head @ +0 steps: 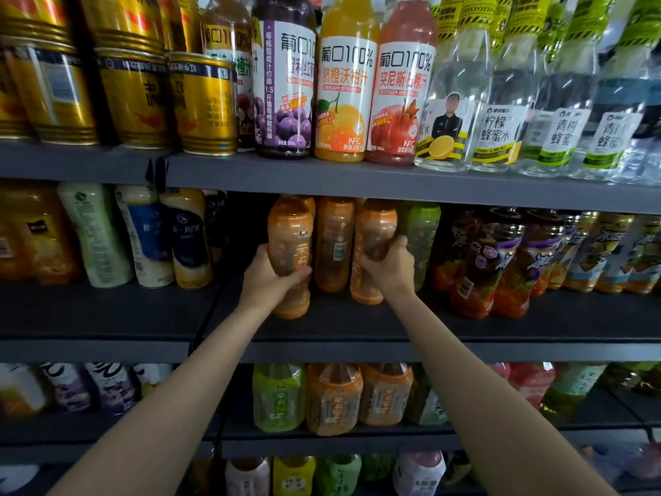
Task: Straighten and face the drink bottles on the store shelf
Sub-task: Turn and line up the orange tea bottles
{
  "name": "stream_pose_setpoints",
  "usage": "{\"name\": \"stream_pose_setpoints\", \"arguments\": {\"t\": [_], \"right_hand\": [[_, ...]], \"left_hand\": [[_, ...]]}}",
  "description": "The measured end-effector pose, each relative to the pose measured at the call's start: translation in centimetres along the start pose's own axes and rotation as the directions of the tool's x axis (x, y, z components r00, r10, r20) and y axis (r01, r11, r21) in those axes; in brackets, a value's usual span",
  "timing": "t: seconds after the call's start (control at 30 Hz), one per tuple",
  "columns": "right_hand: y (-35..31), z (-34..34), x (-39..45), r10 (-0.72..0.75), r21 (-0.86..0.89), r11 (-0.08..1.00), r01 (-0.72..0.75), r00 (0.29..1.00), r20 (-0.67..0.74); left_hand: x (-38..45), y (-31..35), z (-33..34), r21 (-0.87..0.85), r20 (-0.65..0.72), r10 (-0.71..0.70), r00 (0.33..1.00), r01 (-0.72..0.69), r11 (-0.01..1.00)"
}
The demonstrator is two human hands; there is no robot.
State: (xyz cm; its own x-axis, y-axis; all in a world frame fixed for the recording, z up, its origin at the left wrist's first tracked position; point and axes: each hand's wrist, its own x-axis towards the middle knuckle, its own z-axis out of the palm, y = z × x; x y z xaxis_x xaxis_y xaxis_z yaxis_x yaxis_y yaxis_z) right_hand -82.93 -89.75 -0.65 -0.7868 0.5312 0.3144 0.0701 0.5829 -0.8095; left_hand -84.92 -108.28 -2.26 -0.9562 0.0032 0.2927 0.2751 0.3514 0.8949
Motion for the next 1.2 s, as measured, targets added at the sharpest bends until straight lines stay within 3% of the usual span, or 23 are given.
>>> {"name": "stream_pose_setpoints", "arguments": {"t": [0.23,0.43,0.53,0.6,0.67,0.77,0.87,1.2], "right_hand": [[-0.7,2.1,3.6,0.059,-0.012,0.998,-0.058,0.997,0.043],[-0.6,1.9,4.9,0.147,-0.077,0.987,-0.138,0.982,0.118],[-0.4,2.2,3.7,0.131,0.009,0.991,-0.131,0.991,-0.002],[-0.3,2.8,1.5,0.047,0.095,0.995,-0.034,0.989,-0.141],[-0.5,3.6,-0.3,-0.061,0.13,0.988,0.085,0.982,-0.18],[-1.4,5.1,-0.6,-0.144,0.102,0.984,0.147,0.989,-0.034],[-2.1,6.2,0.0,-0.046,0.068,0.997,0.04,0.996,0.082],[-1.0,4.7,-0.5,-0.053,-0.054,0.997,0.061,0.988,0.145]], "left_hand": [[0.1,-0.9,-1.7,0.089,-0.026,0.05,0.998,-0.048,0.995],[0.0,-0.3,-3.1,0.097,0.117,-0.03,0.993,0.019,0.995],[-0.4,-0.5,-3.8,0.156,0.189,-0.073,0.979,0.043,0.987],[-0.9,-0.7,-4.2,0.188,0.194,-0.081,0.978,0.044,0.981],[-1.2,-0.9,-4.4,0.204,0.185,-0.075,0.98,0.036,0.978],[-1.4,-0.8,-4.5,0.223,0.176,-0.063,0.982,0.023,0.974],[-1.6,-0.9,-4.5,0.214,0.163,-0.067,0.984,0.031,0.976],[-1.5,-1.2,-4.1,0.215,0.154,-0.05,0.987,0.016,0.977]]}}
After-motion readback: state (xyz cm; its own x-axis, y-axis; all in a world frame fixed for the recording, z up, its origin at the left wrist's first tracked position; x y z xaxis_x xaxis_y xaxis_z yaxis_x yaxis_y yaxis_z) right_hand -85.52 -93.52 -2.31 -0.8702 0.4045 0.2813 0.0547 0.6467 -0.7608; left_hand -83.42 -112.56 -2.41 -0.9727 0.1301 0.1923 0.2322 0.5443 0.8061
